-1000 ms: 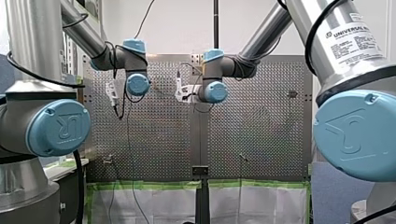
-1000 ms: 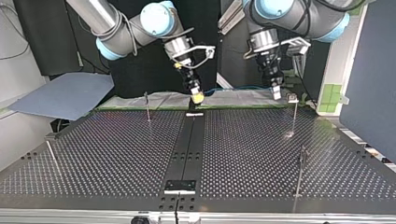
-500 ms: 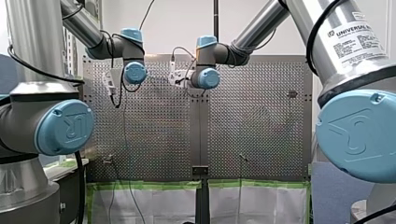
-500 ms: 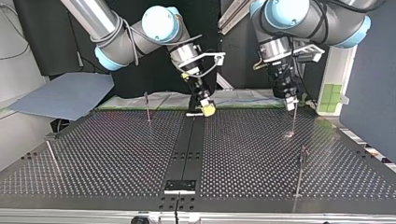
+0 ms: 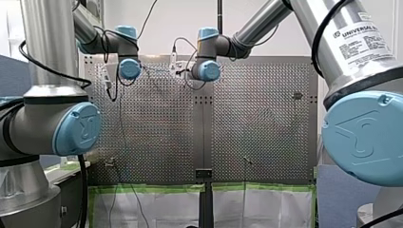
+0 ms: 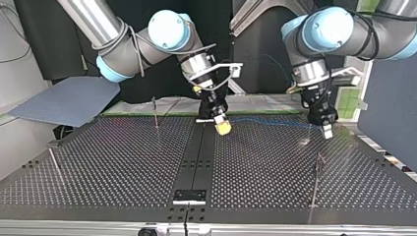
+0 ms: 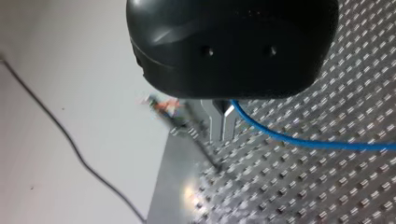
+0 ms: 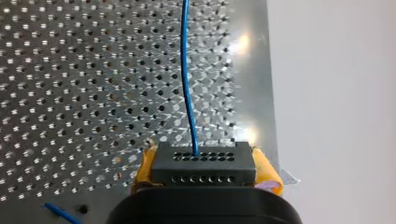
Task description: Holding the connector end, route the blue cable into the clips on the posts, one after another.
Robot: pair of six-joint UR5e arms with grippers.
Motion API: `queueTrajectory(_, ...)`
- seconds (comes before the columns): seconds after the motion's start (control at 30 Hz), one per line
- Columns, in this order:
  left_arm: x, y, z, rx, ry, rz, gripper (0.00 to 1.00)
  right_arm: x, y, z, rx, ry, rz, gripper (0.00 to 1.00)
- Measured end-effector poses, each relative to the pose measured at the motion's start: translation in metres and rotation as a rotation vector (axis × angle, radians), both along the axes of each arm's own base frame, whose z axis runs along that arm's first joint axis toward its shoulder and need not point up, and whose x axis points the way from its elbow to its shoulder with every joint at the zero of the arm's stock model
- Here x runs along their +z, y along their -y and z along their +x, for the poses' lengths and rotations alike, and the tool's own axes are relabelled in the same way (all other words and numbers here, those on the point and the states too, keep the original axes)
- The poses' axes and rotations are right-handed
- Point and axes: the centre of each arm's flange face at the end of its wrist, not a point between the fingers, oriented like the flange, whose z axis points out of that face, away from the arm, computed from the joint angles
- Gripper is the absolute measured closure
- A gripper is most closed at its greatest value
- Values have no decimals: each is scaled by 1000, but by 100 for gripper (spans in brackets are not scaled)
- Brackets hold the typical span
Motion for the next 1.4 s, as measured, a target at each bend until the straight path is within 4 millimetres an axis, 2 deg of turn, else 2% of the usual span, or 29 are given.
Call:
queueTrajectory(0.2, 22, -12, 6, 22, 45, -4, 100, -1, 6, 15, 7, -20, 9, 100)
queueTrajectory(0.37, 31, -13, 9, 4, 64, -5, 100, 15, 3, 25, 19, -13, 1, 100)
queueTrajectory(0.63, 23, -10, 17, -28, 45, 5, 100, 55, 2, 36, 30, 34, -32, 100)
queueTrajectory(0.77, 18, -12, 24, -25, 34, 7, 100, 63, 1, 39, 34, 48, -41, 100)
queueTrajectory(1.0, 27, -12, 36, -25, 53, 3, 100, 65, 5, 40, 30, 54, -43, 100)
queueTrajectory(1.23, 35, -14, 48, -24, 57, 3, 100, 47, 17, 46, 26, 37, -25, 100)
queueTrajectory(1.4, 35, -16, 51, -26, 53, 6, 100, 54, 21, 49, 28, 56, -28, 100)
